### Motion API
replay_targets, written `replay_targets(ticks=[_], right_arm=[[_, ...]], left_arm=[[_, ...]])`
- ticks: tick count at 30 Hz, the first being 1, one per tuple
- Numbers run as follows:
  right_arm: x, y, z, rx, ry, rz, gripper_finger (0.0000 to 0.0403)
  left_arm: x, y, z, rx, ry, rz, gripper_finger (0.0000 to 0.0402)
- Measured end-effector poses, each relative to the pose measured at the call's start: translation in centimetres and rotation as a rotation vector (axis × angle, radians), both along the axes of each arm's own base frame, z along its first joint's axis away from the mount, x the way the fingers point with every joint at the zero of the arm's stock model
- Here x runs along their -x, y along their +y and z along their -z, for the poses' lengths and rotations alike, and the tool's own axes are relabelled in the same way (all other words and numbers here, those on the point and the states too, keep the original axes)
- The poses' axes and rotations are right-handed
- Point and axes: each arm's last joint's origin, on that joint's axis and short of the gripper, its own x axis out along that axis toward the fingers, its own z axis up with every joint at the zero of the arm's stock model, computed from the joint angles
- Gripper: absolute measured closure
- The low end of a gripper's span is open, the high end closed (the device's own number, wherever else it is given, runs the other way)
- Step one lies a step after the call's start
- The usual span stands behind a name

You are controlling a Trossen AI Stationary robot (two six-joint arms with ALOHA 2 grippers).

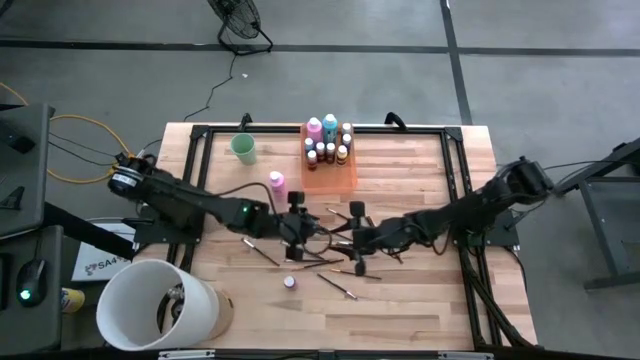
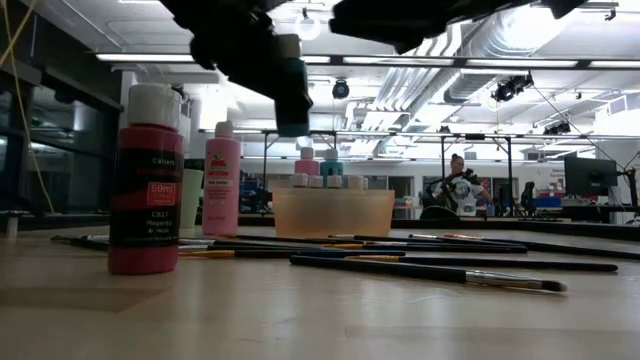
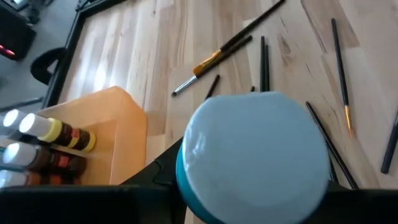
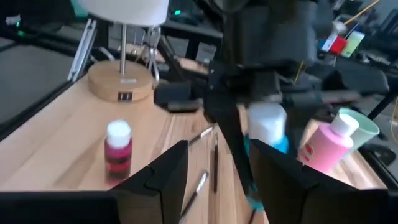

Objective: Pick & Place Paint Supplies
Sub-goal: Put the blue paint bottle into the orange bin

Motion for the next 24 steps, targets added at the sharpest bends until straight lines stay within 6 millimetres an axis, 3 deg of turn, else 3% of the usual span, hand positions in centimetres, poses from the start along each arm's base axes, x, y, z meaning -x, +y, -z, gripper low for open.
replay_targets(ticks=[5, 12, 24], right_arm=[[-1.6, -0.9, 0.9, -0.005, -0.087, 0.041, 0.0238], [-3.2, -2.5, 2.4, -0.022, -0.165, 0.097, 0.0238], [-3.7, -3.6, 2.8, -0.034, -0.178, 0.051, 0.0238]], left_arm=[[-0.2, 1.0, 0.0, 0.037, 0.005, -0.003, 0.0273], [-0.2, 0.9, 0.1, 0.044, 0.014, 0.006, 0.0273], [-0.2, 0.9, 0.0, 0.057, 0.002, 0.001, 0.0273]])
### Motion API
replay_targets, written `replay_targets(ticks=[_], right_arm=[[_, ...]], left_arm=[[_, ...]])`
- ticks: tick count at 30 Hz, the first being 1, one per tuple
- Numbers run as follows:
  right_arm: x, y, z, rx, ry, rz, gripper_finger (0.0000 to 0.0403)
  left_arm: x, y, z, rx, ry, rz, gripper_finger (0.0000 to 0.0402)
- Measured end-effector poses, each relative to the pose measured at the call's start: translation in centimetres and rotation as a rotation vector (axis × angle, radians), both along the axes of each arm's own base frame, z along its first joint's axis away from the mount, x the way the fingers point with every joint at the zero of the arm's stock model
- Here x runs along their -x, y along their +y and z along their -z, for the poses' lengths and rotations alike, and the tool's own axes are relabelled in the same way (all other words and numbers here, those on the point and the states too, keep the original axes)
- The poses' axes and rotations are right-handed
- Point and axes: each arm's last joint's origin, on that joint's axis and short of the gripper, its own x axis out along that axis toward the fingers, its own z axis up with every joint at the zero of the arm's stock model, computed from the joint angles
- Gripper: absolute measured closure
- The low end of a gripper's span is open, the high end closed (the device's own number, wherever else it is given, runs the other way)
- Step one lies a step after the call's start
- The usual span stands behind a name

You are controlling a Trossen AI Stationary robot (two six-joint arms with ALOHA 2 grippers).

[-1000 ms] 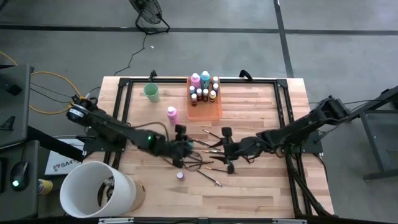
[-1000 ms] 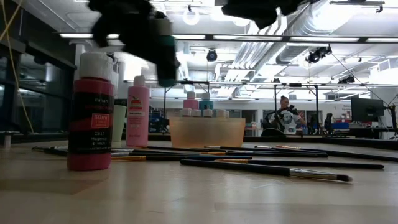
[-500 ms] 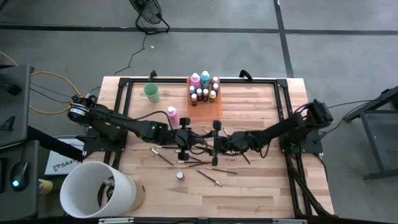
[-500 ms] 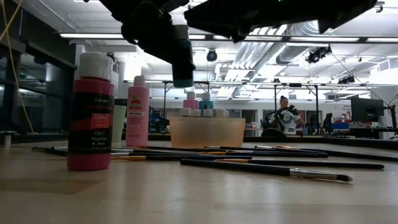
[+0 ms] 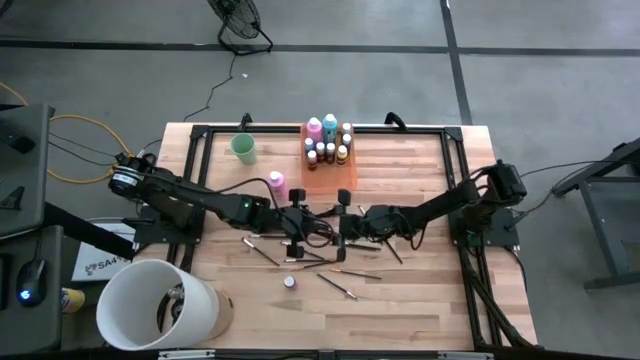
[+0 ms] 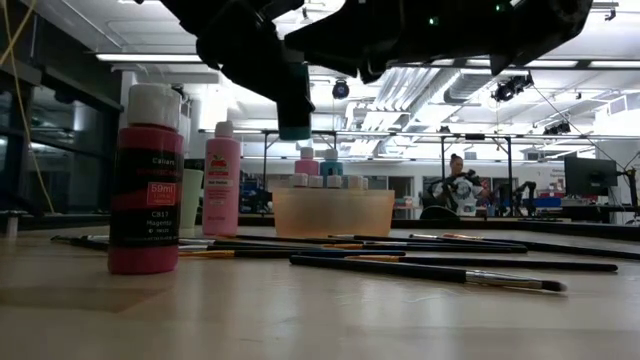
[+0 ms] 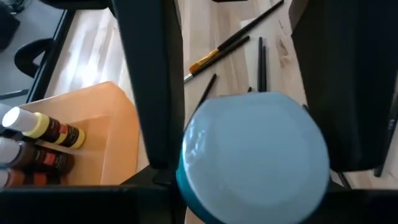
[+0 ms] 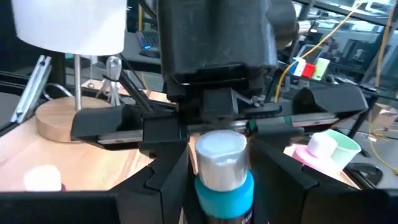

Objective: Pick & Place Paint Supplies
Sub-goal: Put the blue paint bottle into the orange bin

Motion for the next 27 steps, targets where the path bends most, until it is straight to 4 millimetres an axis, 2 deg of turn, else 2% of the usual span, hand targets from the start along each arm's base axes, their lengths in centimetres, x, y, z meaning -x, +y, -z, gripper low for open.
replay_targets(ticks=[15, 22, 27], right_arm=[[-0.3, -1.3, 0.1, 0.019, 0.014, -0.104, 0.0239], [-0.3, -1.3, 0.1, 0.028, 0.015, -0.098, 0.0293], [-0.3, -1.3, 0.1, 0.023, 0.016, -0.099, 0.0295]], left_arm=[[-0.1, -0.1, -0.2, 0.001, -0.018, 0.022, 0.0273], [-0.1, -0.1, -0.1, 0.008, -0.017, 0.022, 0.0273], [-0.1, -0.1, -0.1, 0.009, -0.017, 0.021, 0.0273]])
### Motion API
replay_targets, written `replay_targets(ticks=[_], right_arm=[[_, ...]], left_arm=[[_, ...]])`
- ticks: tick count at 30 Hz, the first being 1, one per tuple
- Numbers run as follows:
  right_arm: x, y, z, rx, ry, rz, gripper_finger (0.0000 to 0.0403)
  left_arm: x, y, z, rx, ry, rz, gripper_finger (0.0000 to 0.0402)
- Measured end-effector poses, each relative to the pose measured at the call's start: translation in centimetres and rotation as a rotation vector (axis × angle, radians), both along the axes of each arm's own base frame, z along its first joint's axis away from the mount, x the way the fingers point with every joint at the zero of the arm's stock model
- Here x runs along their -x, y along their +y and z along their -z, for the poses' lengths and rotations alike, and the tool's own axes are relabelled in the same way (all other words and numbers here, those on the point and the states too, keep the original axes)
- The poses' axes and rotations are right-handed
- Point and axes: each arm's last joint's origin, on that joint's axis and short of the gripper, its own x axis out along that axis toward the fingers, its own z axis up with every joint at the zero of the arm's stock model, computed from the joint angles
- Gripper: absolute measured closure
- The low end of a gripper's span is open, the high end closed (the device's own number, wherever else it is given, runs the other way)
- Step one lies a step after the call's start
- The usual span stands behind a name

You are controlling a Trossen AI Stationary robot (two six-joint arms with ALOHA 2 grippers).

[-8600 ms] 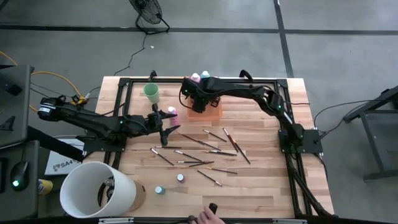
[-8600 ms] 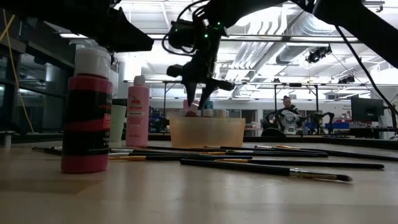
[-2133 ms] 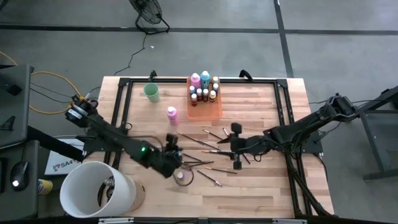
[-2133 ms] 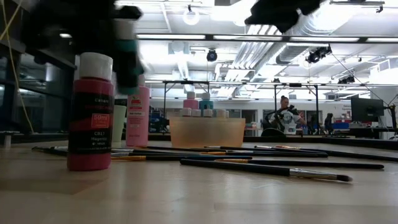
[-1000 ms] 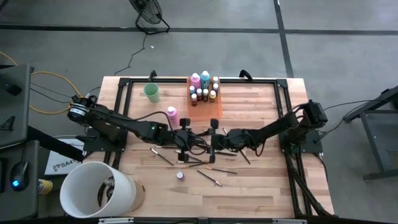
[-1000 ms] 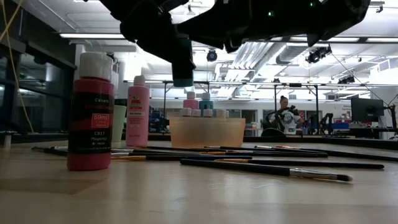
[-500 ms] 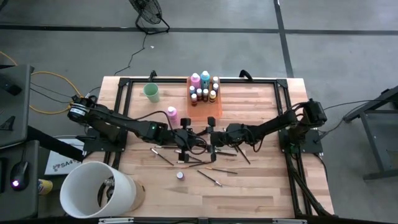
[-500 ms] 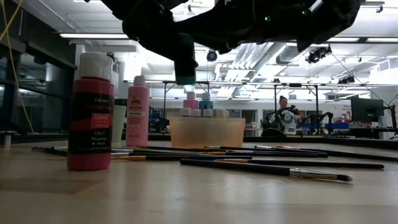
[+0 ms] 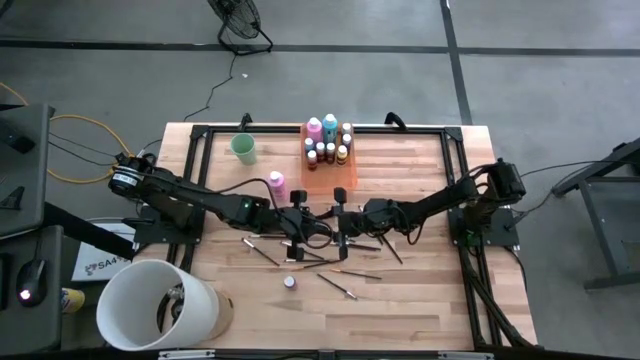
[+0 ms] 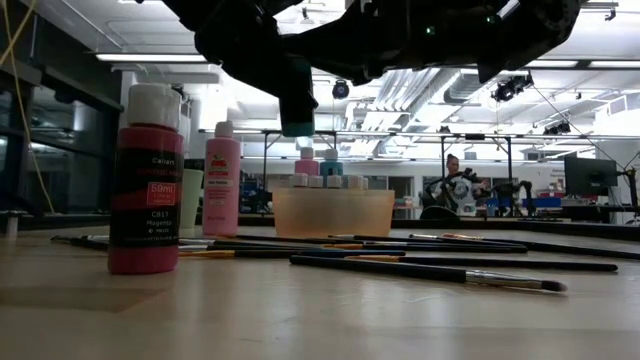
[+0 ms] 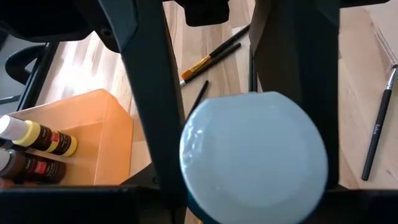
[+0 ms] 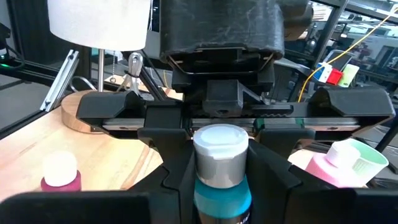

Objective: Pick & Place Paint Supplies
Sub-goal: Put the blue paint bottle into the orange bin

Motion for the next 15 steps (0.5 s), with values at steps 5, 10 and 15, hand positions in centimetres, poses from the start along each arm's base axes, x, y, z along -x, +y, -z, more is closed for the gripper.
replay_targets(ticks=[5, 10, 15], right_arm=[[0.00, 0.00, 0.01, -0.021, 0.002, 0.002, 0.0295], [0.00, -0.08, 0.01, -0.059, 0.004, 0.038, 0.0295], [0.10, -0.33, 0.23, -0.090, 0.040, 0.129, 0.0295]], left_arm=[[0.02, -0.06, 0.05, 0.013, 0.008, 0.020, 0.0263], [0.08, -0.05, 0.12, 0.001, 0.019, 0.026, 0.0232], [0.78, 0.24, 0.22, -0.037, 0.075, -0.016, 0.0201]])
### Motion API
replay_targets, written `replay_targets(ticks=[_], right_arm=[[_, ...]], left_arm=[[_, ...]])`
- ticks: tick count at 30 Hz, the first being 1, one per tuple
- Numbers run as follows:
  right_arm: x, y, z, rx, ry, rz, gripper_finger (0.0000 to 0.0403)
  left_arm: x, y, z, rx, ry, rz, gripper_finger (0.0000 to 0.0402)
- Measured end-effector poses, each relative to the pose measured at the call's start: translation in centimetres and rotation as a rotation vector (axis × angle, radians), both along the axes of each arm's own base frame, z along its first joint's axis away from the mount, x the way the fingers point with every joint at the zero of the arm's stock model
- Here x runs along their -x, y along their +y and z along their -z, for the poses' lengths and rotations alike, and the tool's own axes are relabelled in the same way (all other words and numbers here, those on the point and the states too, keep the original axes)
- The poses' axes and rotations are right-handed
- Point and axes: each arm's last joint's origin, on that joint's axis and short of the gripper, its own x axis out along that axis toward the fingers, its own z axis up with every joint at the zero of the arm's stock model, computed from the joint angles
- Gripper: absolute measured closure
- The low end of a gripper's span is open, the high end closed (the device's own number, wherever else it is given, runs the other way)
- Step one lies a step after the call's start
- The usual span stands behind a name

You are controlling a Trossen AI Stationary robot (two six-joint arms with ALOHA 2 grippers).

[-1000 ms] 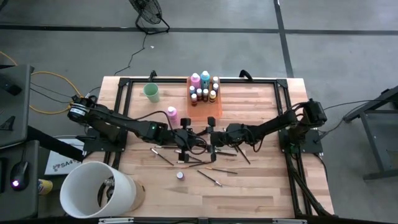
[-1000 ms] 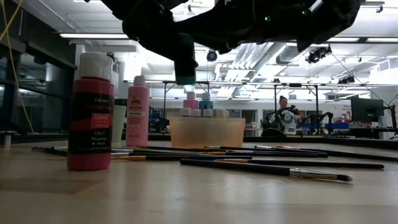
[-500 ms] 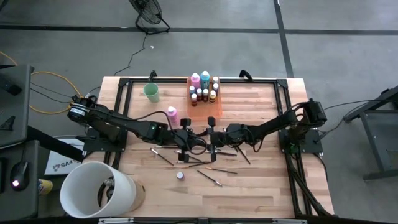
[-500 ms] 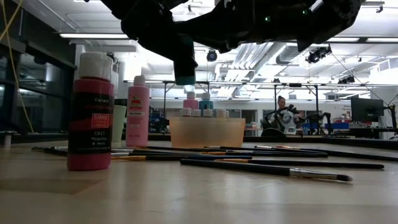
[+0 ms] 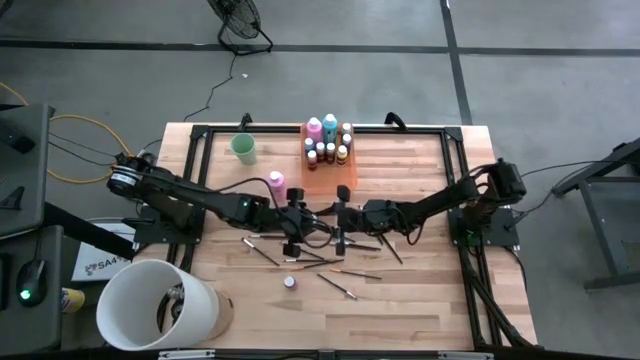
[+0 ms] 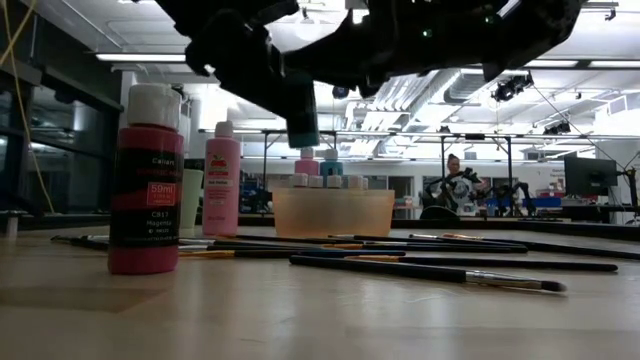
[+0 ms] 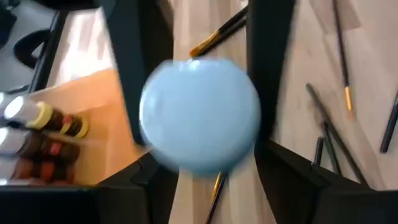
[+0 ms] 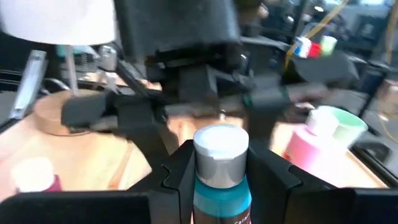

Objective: Pick & Place Paint Supplies
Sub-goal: Put the blue paint bottle into the orange bin

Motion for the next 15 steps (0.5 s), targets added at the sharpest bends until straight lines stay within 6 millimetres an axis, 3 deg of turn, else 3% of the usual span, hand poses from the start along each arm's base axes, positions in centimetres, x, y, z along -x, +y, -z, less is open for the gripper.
replay_targets(ticks=[10, 15], right_arm=[[0.6, -1.4, -1.1, -0.013, -0.038, 0.385, 0.0295], [0.6, -3.4, -1.5, -0.056, -0.089, 0.499, 0.0295]], left_arm=[[2.0, 0.8, -1.5, -0.035, -0.002, -0.188, 0.0201], [2.6, 1.0, -1.4, -0.043, 0.007, -0.214, 0.0209]])
